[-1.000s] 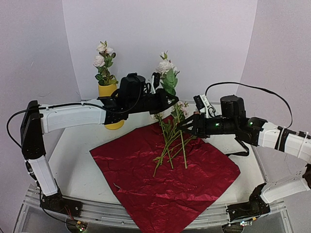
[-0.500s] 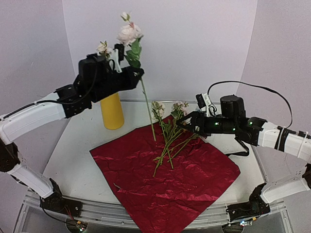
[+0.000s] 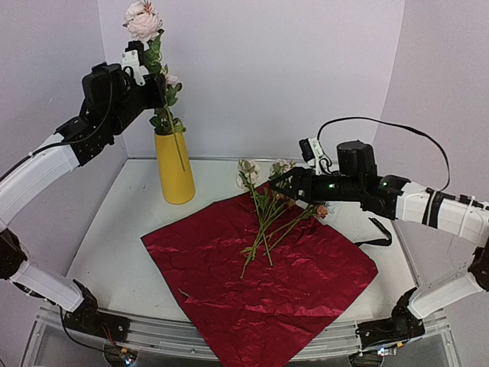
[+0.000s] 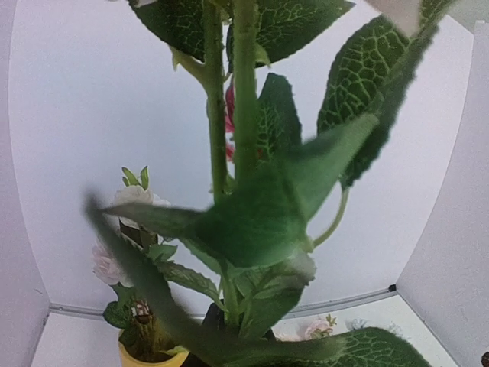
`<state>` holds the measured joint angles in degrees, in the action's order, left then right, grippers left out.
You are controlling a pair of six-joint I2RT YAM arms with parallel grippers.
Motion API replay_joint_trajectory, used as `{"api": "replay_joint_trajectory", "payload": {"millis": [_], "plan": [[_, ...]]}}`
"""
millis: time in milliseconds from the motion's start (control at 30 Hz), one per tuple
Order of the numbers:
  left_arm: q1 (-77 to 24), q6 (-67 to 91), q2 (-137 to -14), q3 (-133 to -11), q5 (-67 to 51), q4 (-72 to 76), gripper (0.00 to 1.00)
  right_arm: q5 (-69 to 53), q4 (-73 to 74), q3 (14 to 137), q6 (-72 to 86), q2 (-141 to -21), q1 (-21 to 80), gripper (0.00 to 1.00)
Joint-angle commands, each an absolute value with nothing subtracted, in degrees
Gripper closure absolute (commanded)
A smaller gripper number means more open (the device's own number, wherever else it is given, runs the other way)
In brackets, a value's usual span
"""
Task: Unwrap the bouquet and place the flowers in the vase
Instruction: Insert the fake flower into the vase.
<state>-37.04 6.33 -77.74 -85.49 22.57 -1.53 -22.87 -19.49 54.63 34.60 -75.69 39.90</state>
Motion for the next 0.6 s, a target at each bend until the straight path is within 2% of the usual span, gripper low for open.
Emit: {"api": "replay_joint_trajectory", "payload": {"millis": [0, 567], "plan": [[-32.5, 1.5, -79.6, -92.3, 22.0, -0.2, 1.0, -24.1, -22.2, 58.7, 32.8, -77.7, 40.2, 0.17], [-26.9, -3.6, -86.3, -102.9, 21.1, 4.3, 1.0, -27.3, -22.1, 68.1, 30.5, -87.8, 40.2, 0.18]]}}
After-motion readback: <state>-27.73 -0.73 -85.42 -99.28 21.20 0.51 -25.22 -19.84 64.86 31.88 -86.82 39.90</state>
